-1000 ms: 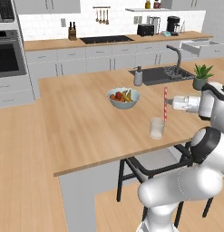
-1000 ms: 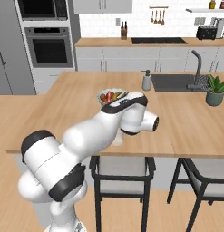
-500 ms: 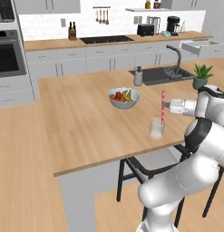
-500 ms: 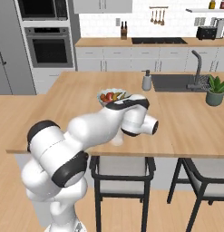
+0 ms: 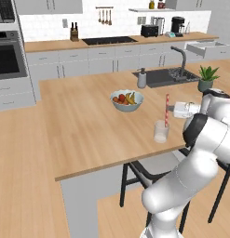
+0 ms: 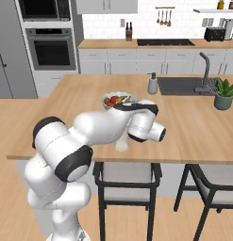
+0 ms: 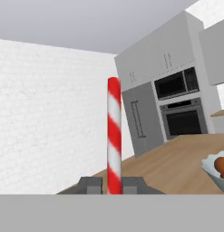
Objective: Take a straw from the drawer in front and place it inside the glass cup on the dining counter.
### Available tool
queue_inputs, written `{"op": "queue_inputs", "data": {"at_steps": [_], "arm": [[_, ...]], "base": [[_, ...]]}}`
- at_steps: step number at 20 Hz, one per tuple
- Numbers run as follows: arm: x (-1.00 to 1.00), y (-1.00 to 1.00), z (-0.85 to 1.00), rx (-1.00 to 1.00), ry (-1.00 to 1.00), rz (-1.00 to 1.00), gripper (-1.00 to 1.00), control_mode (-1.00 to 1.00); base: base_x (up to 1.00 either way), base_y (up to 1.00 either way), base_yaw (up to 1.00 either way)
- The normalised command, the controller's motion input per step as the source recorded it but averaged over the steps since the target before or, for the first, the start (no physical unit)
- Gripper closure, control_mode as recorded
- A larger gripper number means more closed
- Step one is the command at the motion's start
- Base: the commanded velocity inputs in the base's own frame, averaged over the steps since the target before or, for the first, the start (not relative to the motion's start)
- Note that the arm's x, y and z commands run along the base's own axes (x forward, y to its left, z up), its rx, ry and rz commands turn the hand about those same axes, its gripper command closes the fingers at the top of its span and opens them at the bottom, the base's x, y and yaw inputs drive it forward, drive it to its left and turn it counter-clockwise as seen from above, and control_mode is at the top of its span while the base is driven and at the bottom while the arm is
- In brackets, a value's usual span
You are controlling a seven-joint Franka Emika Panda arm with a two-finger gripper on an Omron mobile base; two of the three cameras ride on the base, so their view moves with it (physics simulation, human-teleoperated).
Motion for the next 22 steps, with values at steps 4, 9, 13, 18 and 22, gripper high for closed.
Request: {"op": "queue_inputs", "data": {"at_steps": [4,9,13,18,22], "arm": [[0.16,-0.05,0.00,0.00,-0.04,0.00,1.00,-1.00],[0.17,-0.05,-0.10,0.00,-0.05,0.00,1.00,-1.00],[0.11,-0.02,-0.16,0.00,-0.06,0.00,1.00,-1.00],[0.12,-0.01,-0.14,0.00,-0.05,0.00,1.00,-1.00],[0.12,0.00,-0.17,0.00,-0.04,0.00,1.00,-1.00]], "base": [[0.00,0.00,0.00],[0.00,0.00,0.00],[0.00,0.00,0.00],[0.00,0.00,0.00],[0.00,0.00,0.00]]}}
